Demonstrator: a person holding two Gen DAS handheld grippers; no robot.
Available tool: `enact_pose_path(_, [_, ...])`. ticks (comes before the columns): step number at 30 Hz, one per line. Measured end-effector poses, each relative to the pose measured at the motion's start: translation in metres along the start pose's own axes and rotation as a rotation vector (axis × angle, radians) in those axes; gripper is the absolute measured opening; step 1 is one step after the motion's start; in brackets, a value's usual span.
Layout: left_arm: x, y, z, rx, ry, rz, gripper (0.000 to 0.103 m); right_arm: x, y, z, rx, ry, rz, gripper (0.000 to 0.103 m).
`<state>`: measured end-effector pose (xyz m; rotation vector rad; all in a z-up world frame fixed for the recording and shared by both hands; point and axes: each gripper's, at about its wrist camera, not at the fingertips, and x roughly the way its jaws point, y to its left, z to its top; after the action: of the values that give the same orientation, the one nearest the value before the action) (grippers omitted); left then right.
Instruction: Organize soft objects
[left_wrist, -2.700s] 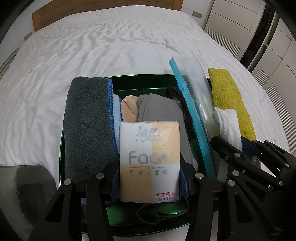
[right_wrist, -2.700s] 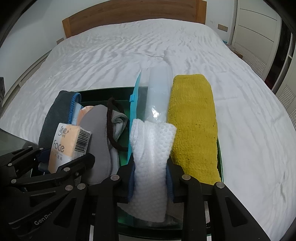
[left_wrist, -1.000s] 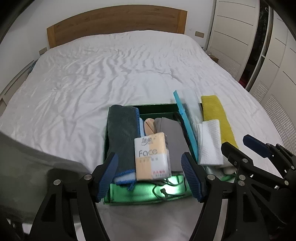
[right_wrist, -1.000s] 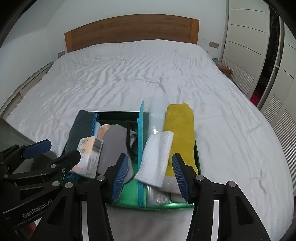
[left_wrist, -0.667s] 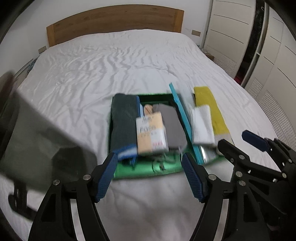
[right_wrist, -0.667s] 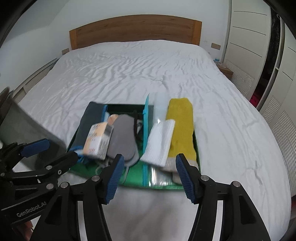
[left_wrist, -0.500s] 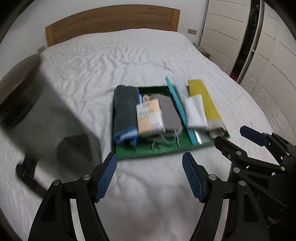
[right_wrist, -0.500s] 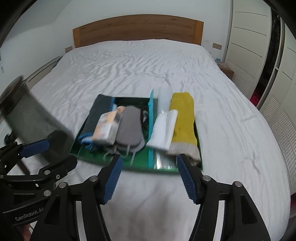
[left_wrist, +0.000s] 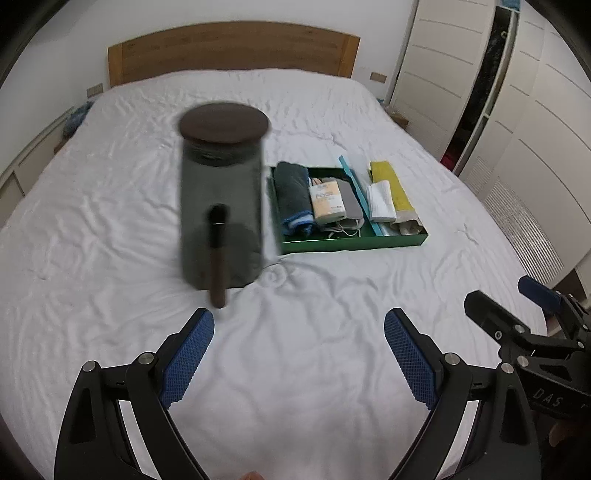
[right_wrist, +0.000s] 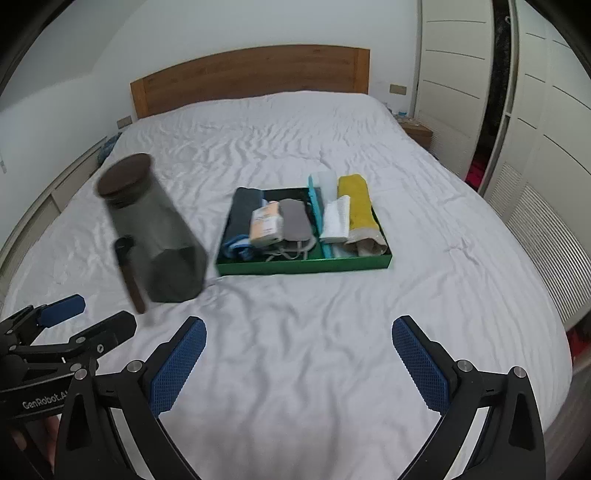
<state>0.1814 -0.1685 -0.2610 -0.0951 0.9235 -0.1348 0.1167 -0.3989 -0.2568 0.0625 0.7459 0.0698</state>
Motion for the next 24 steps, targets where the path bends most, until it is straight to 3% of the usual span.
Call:
enact_pose_path(7, [-0.068, 0.032, -0.011, 0.063, -0.035, 0.021, 0.091, -0.081, 0.05, -0.024, 0.019, -0.021, -0.055, 0.103])
enact_pose_path(13, [-0.112, 0.052, -0.012, 0.08, -0.054, 0.03, 0.091, -0.145, 0.082, -0.025, -0.006, -0.042, -0.094, 0.103])
enact_pose_path(24, [-0.183, 0.062, -0.014, 0.019, -0.079, 0.079, 0.092, -0.218, 0.101, -0.019, -0.056, -0.043, -0.049, 0.103])
